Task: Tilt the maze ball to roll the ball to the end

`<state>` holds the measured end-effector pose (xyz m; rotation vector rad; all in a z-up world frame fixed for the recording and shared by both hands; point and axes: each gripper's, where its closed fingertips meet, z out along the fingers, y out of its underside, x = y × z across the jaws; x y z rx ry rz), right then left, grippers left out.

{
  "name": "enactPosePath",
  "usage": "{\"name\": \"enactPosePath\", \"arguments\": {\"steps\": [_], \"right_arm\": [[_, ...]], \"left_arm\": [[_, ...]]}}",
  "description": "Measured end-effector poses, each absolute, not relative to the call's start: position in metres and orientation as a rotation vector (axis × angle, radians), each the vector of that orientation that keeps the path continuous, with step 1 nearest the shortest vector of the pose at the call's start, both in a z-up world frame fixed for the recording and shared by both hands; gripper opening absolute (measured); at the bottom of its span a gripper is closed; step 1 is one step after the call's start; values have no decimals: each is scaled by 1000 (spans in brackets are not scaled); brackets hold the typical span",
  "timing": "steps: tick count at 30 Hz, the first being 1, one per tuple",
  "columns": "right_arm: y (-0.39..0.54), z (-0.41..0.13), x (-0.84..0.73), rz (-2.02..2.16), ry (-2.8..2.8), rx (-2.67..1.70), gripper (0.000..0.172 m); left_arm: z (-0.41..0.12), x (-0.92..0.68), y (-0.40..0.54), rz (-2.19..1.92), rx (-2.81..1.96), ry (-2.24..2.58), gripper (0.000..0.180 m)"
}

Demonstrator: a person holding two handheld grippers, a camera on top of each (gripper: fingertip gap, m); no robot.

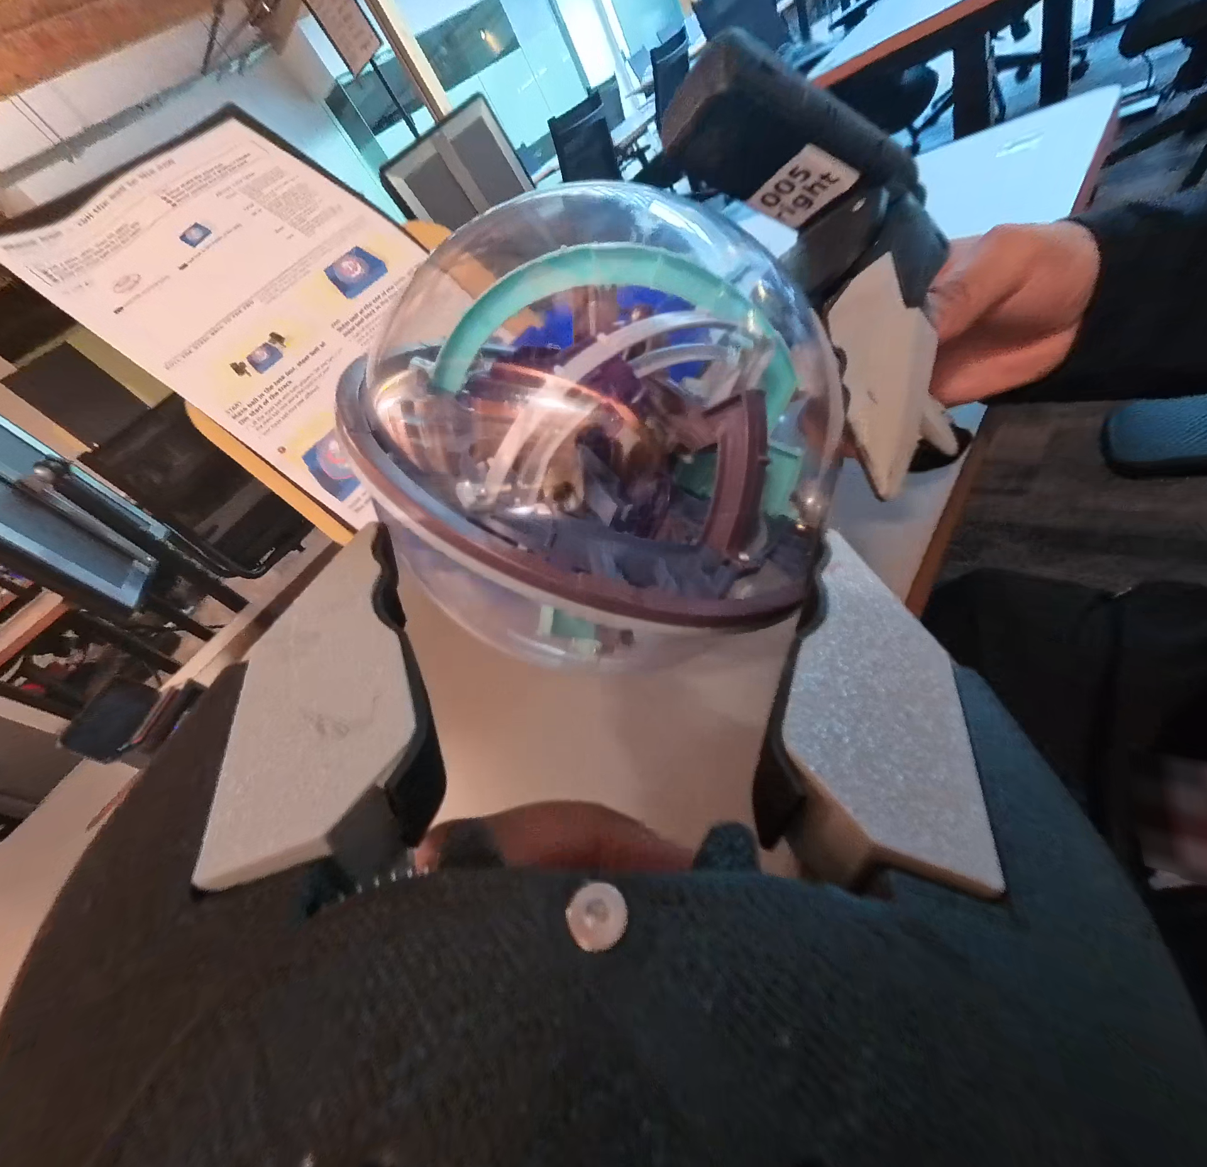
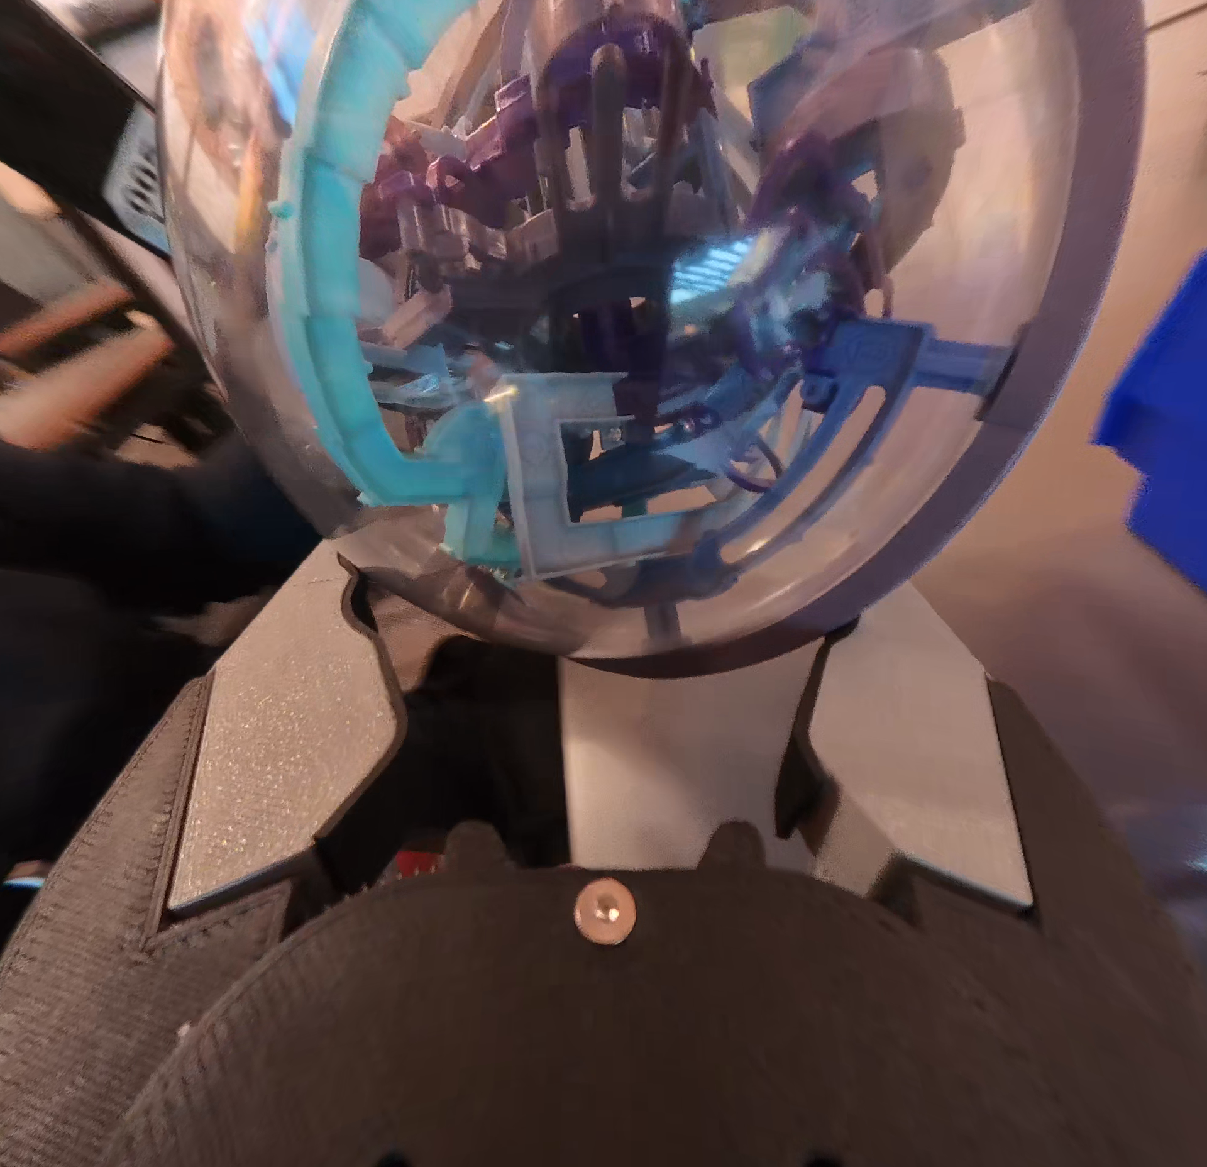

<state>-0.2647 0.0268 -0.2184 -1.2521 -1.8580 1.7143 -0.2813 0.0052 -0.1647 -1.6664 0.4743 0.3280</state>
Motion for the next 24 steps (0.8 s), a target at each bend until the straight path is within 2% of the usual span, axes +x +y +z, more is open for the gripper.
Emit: {"name": "enactPosePath", "arguments": {"steps": [24], "right_arm": [[40, -267, -275, 1439, -1957, -1416, 133]], "left_arm": [[-216, -305, 12, 176, -1781, 386, 120]]}}
